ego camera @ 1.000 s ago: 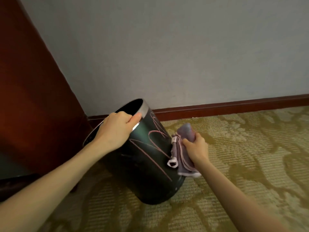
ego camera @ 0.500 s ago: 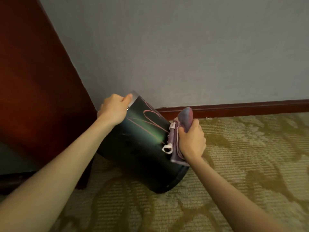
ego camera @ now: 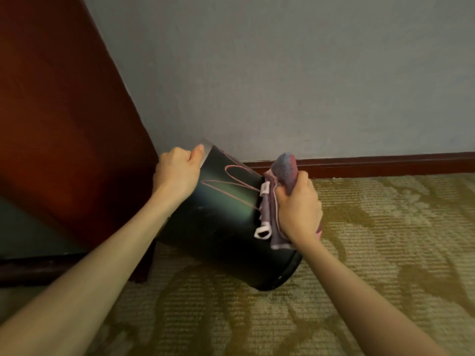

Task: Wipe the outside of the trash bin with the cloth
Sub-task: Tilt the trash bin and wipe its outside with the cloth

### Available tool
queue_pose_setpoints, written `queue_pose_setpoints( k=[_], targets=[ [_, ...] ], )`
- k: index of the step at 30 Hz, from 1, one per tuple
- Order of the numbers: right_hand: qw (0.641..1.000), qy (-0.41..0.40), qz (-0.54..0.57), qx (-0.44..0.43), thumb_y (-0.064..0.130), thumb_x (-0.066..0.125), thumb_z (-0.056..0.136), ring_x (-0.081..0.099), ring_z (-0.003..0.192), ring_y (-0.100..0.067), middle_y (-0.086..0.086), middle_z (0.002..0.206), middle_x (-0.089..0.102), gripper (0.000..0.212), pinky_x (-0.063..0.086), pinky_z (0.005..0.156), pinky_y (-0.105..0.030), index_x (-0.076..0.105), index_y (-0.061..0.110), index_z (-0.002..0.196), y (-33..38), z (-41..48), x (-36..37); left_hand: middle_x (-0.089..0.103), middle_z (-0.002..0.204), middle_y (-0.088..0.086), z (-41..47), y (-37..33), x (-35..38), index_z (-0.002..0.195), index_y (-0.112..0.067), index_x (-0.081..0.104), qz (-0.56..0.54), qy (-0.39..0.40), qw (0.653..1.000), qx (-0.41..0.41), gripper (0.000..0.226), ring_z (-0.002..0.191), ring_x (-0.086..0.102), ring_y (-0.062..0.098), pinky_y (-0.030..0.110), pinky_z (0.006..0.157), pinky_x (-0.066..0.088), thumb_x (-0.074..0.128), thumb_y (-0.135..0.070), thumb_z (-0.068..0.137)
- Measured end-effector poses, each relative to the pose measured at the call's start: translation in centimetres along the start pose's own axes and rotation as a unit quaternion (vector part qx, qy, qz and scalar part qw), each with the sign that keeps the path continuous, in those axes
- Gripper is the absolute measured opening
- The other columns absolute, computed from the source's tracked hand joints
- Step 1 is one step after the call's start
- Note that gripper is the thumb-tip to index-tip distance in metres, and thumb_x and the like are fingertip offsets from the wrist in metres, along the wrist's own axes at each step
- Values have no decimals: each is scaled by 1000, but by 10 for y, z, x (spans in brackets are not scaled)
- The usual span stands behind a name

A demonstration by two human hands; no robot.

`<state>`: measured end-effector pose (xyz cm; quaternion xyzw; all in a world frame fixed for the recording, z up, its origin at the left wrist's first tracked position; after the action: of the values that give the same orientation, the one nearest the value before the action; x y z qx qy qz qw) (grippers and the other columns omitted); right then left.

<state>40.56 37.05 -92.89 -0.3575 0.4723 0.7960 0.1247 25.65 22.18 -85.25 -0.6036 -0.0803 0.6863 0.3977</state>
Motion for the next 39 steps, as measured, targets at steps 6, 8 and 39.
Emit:
queue_pose_setpoints(
  k=[6, 8, 39],
  targets=[
    [983, 153, -20, 103, 41, 59, 84, 57, 101, -41, -19, 113, 60, 40, 42, 75, -41, 51, 9, 107, -13, 47, 12, 45, 49, 9, -19, 9, -7, 46, -9, 43, 1, -3, 999, 46, 60, 52, 48, 34, 41, 52, 37, 37, -44, 95],
    [976, 176, -24, 126, 41, 60, 83, 56, 105, -40, -20, 117, 59, 45, 43, 79, -41, 53, 8, 113, -13, 55, 14, 43, 49, 8, -20, 10, -5, 45, -12, 41, 6, -11, 999, 44, 60, 54, 49, 36, 40, 52, 36, 36, -45, 94],
    [969, 196, 37, 147, 43, 61, 82, 58, 99, -37, -17, 111, 62, 44, 38, 71, -33, 58, 8, 108, 8, 58, -1, 32, 39, -5, -61, -28, 1, 43, -19, 32, 29, -9, 987, 155, 57, 36, 36, 16, 29, 44, 25, 37, -42, 95]
  ],
)
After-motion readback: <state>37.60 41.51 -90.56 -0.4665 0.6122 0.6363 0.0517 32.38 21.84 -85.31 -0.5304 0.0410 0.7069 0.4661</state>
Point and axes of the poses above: each hand's wrist, its own z-axis towards the middle knuckle, its own x-axis out of the palm, y = z × x, the point moved 1 cm from there along z, towards the middle knuckle
